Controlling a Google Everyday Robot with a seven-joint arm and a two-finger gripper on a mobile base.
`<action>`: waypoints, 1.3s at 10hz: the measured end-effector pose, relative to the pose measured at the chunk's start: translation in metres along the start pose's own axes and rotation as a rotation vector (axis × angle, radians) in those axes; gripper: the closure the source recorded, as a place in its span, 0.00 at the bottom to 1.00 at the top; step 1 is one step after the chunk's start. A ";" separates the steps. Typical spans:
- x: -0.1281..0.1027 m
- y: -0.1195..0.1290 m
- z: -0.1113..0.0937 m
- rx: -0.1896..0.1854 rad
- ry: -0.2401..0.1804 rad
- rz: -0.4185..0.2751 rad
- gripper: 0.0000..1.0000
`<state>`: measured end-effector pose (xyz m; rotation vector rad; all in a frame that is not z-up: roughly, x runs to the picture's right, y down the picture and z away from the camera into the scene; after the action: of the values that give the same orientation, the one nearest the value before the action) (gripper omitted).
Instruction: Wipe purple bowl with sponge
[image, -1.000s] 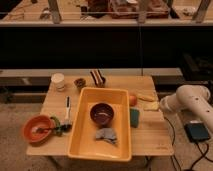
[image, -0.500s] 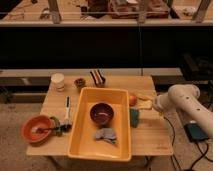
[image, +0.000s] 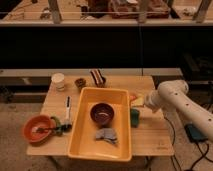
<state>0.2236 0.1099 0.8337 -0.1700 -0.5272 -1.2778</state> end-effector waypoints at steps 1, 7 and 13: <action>0.000 0.001 0.004 -0.009 -0.006 0.006 0.20; 0.000 0.005 0.024 -0.077 -0.053 0.029 0.20; 0.002 0.006 0.039 -0.095 -0.072 0.051 0.20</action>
<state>0.2186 0.1262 0.8697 -0.3081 -0.5204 -1.2512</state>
